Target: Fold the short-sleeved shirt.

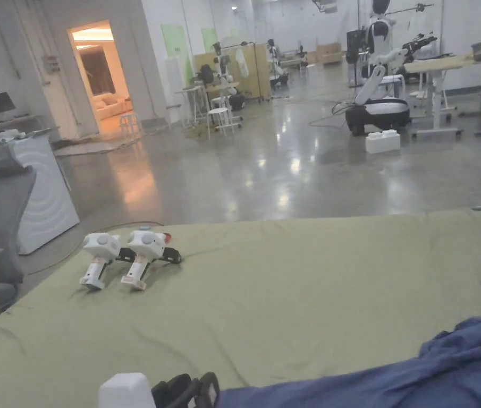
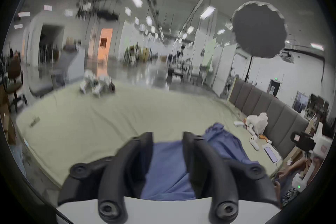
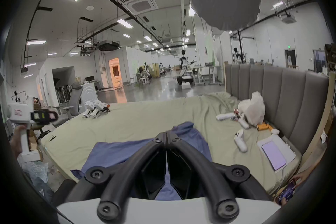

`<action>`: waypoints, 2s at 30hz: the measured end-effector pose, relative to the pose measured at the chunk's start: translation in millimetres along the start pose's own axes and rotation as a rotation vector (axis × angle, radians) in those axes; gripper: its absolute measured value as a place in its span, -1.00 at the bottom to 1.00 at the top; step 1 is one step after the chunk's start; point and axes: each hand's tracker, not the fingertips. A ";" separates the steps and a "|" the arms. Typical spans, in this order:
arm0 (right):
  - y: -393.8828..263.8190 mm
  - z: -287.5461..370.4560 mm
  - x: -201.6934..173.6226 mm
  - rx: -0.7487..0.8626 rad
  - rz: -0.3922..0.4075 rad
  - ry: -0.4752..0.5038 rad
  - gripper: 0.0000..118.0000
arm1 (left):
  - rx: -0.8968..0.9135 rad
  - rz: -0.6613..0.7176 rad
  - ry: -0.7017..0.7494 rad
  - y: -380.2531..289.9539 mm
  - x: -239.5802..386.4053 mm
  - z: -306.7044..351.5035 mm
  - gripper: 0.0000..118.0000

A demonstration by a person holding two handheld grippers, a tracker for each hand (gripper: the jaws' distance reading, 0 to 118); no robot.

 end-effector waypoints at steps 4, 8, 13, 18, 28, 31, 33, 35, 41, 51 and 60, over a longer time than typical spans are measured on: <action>-12.1 -17.0 7.7 -0.094 0.013 -0.023 -1.00 | -0.111 0.001 0.040 -17.1 -31.9 -93.1 -0.03; -23.1 -32.9 21.1 -0.173 -0.001 -0.036 -1.00 | -0.277 0.011 0.137 -31.8 -66.5 -201.1 0.23; -39.3 -41.8 37.9 -0.257 -0.023 -0.091 -1.00 | -0.423 0.087 0.300 -54.8 -107.0 -284.1 0.24; -51.0 -48.1 48.0 -0.318 -0.040 -0.125 -1.00 | -0.455 0.028 0.342 -69.7 -104.1 -303.9 0.11; -58.0 -77.3 54.4 -0.364 -0.100 -0.094 -1.00 | -0.536 -0.200 0.395 -78.9 -64.7 -318.7 -0.88; -42.7 -111.5 64.5 -0.378 -0.054 -0.063 -1.00 | -0.585 -0.220 0.394 -80.0 -68.3 -330.6 -0.89; -27.6 -153.2 78.8 -0.356 0.011 -0.053 -0.67 | -0.612 -0.236 0.391 -76.2 -66.6 -333.2 -0.90; -12.0 -205.8 95.5 -0.404 0.003 -0.048 0.09 | -0.633 -0.262 0.381 -74.5 -66.7 -334.2 -0.90; -4.2 -377.4 146.3 -0.609 0.101 -0.039 0.24 | -0.644 -0.171 0.350 -66.5 -78.1 -330.6 -0.89; -56.5 -490.6 163.0 -0.805 0.151 -0.179 0.08 | -0.630 -0.112 0.324 -62.7 -74.1 -321.9 -0.90; -22.1 -411.5 139.9 -0.662 0.062 -0.127 -1.00 | -0.422 -0.018 0.258 -53.6 -93.1 -277.3 -0.98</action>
